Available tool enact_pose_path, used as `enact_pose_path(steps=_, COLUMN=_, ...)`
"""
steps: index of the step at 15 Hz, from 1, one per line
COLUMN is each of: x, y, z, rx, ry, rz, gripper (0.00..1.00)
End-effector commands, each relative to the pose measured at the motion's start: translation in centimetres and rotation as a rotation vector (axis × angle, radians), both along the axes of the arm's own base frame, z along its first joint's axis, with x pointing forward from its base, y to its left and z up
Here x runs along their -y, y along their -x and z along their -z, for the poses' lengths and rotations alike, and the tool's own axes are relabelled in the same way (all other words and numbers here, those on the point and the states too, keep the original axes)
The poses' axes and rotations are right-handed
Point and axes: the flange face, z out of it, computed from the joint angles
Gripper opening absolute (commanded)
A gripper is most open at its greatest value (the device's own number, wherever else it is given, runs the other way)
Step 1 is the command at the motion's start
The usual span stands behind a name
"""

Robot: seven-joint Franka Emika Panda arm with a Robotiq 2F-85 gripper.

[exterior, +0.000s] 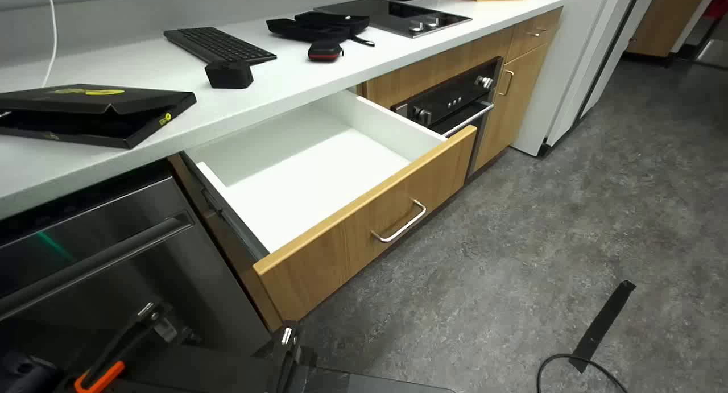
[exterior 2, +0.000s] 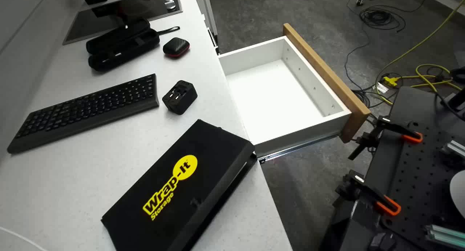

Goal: Close the drawer

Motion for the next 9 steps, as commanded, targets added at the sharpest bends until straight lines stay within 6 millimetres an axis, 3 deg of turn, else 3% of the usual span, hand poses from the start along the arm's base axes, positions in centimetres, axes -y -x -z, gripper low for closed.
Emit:
enact_pose_path(steps=1, x=0.0, y=0.0, z=0.0, rx=-0.002, ry=0.000, rz=0.000, gripper=1.00)
enact_pose_path(steps=6, x=0.2, y=-0.2, z=0.1, rx=-0.002, ry=0.002, rz=0.000, gripper=1.00)
enact_pose_path(steps=8, x=2.2, y=-0.6, z=0.6, rx=0.019, ry=0.008, rz=0.027, gripper=1.00)
enact_pose_path(steps=9, x=4.1, y=-0.8, z=1.2, rx=0.024, ry=0.016, rz=0.057, gripper=1.00)
